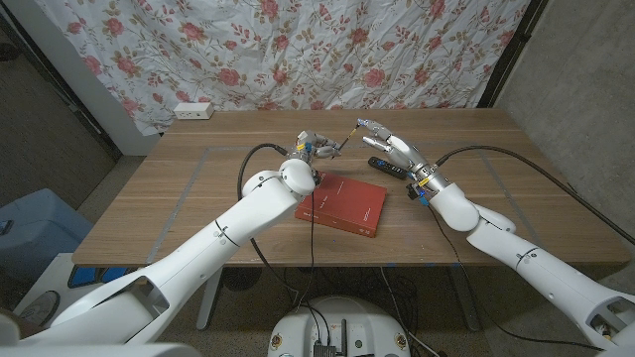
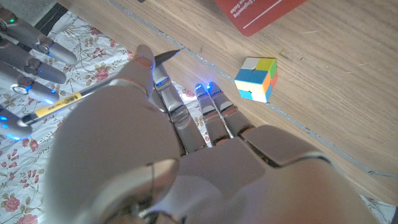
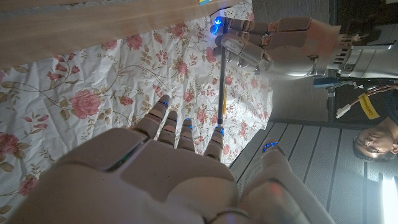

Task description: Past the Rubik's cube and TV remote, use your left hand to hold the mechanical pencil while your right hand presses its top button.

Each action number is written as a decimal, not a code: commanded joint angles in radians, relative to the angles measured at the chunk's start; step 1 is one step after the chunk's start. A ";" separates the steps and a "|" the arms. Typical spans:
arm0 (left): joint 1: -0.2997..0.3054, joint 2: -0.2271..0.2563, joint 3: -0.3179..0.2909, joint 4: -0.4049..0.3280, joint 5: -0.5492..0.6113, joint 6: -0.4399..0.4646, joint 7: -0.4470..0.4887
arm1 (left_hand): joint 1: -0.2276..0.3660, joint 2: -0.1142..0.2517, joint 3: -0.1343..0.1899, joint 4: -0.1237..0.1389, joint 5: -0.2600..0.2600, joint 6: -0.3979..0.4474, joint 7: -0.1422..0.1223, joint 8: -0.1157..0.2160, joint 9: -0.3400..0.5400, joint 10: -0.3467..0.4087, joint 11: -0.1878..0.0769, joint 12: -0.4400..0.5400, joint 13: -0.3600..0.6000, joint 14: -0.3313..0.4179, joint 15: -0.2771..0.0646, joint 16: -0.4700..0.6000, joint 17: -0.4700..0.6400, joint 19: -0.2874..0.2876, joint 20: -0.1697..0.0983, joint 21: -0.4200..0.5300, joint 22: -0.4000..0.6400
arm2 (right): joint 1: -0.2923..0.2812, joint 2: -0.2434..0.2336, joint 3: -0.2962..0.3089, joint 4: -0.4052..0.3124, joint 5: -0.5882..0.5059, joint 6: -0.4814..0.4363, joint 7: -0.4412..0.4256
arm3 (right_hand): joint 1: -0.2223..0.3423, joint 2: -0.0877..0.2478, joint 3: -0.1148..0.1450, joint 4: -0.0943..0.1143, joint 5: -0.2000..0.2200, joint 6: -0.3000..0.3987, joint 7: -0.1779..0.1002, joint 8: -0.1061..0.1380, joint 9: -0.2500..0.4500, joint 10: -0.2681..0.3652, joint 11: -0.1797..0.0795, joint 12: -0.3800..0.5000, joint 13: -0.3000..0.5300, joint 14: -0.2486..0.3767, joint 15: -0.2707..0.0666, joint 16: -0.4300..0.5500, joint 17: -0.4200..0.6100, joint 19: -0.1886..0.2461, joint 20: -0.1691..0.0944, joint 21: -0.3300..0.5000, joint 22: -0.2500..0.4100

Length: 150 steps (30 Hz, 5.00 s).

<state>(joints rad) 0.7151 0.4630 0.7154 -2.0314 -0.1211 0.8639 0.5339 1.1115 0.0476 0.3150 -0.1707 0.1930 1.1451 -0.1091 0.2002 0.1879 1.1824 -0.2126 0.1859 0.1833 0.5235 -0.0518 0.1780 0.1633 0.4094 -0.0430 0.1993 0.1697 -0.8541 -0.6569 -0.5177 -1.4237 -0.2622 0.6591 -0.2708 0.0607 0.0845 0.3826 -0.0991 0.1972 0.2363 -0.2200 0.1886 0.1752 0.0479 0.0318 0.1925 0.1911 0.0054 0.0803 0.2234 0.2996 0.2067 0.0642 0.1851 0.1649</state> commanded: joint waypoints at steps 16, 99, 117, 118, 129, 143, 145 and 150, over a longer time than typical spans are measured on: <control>0.003 0.003 0.003 -0.006 0.005 0.001 -0.004 | 0.006 0.009 -0.006 0.002 0.004 0.001 -0.001 0.008 0.005 0.015 -0.011 0.003 0.005 -0.004 -0.151 -0.002 0.001 -0.003 -0.026 0.001 0.006 | -0.017 -0.002 0.023 -0.012 0.012 0.004 -0.001 | 0.004 0.034 0.004 0.002 0.007 0.018 -0.001 0.005 0.002 0.005 -0.004 0.004 0.002 -0.005 0.003 0.005 0.001 0.005 0.002 0.003 0.003; -0.156 0.186 0.151 -0.127 0.115 0.241 -0.148 | 0.007 0.012 -0.014 0.003 0.004 -0.001 -0.007 0.008 0.005 0.015 -0.011 0.004 0.005 -0.007 -0.150 -0.003 0.001 -0.009 -0.025 0.000 0.006 | -0.034 -0.007 0.077 -0.064 0.124 -0.088 0.029 | 0.004 0.028 0.003 0.001 0.004 -0.006 0.000 -0.010 0.001 0.026 0.016 0.008 0.001 -0.010 0.017 0.005 0.001 0.013 0.010 0.004 0.003; -0.274 0.300 0.287 -0.196 0.200 0.354 -0.270 | 0.007 0.012 -0.016 0.003 0.004 0.001 -0.009 0.009 0.005 0.015 -0.012 0.004 0.006 -0.007 -0.150 -0.002 0.001 -0.011 -0.026 -0.001 0.006 | -0.048 0.010 0.093 -0.068 0.308 -0.122 0.103 | 0.014 0.028 0.006 -0.007 0.004 -0.030 0.017 -0.011 0.002 0.069 0.027 0.020 -0.001 0.006 -0.014 0.008 -0.007 0.031 -0.015 0.008 0.002; -0.282 0.308 0.298 -0.201 0.207 0.360 -0.278 | 0.007 0.012 -0.016 0.003 0.004 0.001 -0.009 0.010 0.005 0.015 -0.012 0.004 0.006 -0.007 -0.151 -0.002 0.001 -0.011 -0.026 -0.001 0.006 | -0.049 0.011 0.095 -0.068 0.319 -0.124 0.108 | 0.014 0.028 0.006 -0.007 0.004 -0.030 0.017 -0.011 0.002 0.071 0.027 0.020 -0.001 0.008 -0.017 0.009 -0.007 0.034 -0.018 0.009 0.002; -0.371 0.375 0.407 -0.238 0.262 0.408 -0.368 | 0.006 0.010 -0.018 0.003 0.004 -0.001 -0.009 0.009 0.005 0.013 -0.012 0.003 0.006 -0.009 -0.150 -0.003 0.001 -0.025 -0.027 -0.006 0.005 | -0.070 0.008 0.113 -0.082 0.389 -0.155 0.125 | 0.014 0.027 0.003 -0.009 0.003 -0.057 0.035 -0.013 0.001 0.105 -0.004 0.022 -0.005 0.032 -0.048 0.015 -0.015 0.046 -0.049 0.008 0.002; -0.493 0.417 0.570 -0.259 0.351 0.460 -0.467 | 0.006 0.009 -0.020 0.003 0.004 -0.001 -0.019 0.009 0.006 0.010 -0.012 0.002 0.006 -0.017 -0.152 -0.005 0.000 -0.036 -0.029 -0.009 0.005 | -0.105 0.020 0.131 -0.093 0.501 -0.190 0.147 | 0.011 0.030 0.002 -0.006 0.002 -0.051 0.038 -0.007 0.001 0.097 -0.001 0.014 -0.005 0.027 -0.045 0.012 -0.017 0.044 -0.048 0.005 0.001; -0.533 0.421 0.624 -0.259 0.375 0.479 -0.490 | 0.005 0.009 -0.020 0.003 0.004 -0.002 -0.019 0.009 0.006 0.010 -0.012 0.002 0.006 -0.017 -0.152 -0.005 0.000 -0.038 -0.029 -0.009 0.004 | -0.109 0.018 0.133 -0.099 0.518 -0.205 0.153 | 0.011 0.030 0.002 -0.005 0.002 -0.050 0.039 -0.006 0.001 0.098 -0.001 0.014 -0.006 0.027 -0.046 0.012 -0.017 0.044 -0.049 0.005 0.001; -0.555 0.421 0.661 -0.256 0.393 0.491 -0.506 | 0.004 0.009 -0.022 0.004 0.004 -0.001 -0.021 0.010 0.007 0.011 -0.012 0.003 0.006 -0.018 -0.150 -0.005 0.001 -0.041 -0.028 -0.010 0.004 | -0.116 0.017 0.136 -0.094 0.551 -0.217 0.167 | 0.010 0.031 0.001 -0.004 0.002 -0.049 0.045 -0.006 0.001 0.097 0.001 0.012 -0.006 0.026 -0.051 0.011 -0.018 0.046 -0.051 0.005 0.001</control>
<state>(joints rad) 0.2513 0.8621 1.2482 -2.2808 0.2152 1.3159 0.0881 1.1163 0.0495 0.2994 -0.1663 0.1924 1.1413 -0.1237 0.2039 0.1926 1.1824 -0.2127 0.1803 0.1833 0.5107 -0.0464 0.1733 0.1633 0.3716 -0.0411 0.1910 0.1697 -0.9509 -0.6427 -0.3914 -1.5159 0.2027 0.4756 -0.1301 0.0714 0.0951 0.3881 -0.1048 0.1972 0.1816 -0.1807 0.1771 0.1767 0.1410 0.0323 0.2078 0.1860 0.0321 0.0319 0.2312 0.2783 0.2517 0.0193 0.1890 0.1629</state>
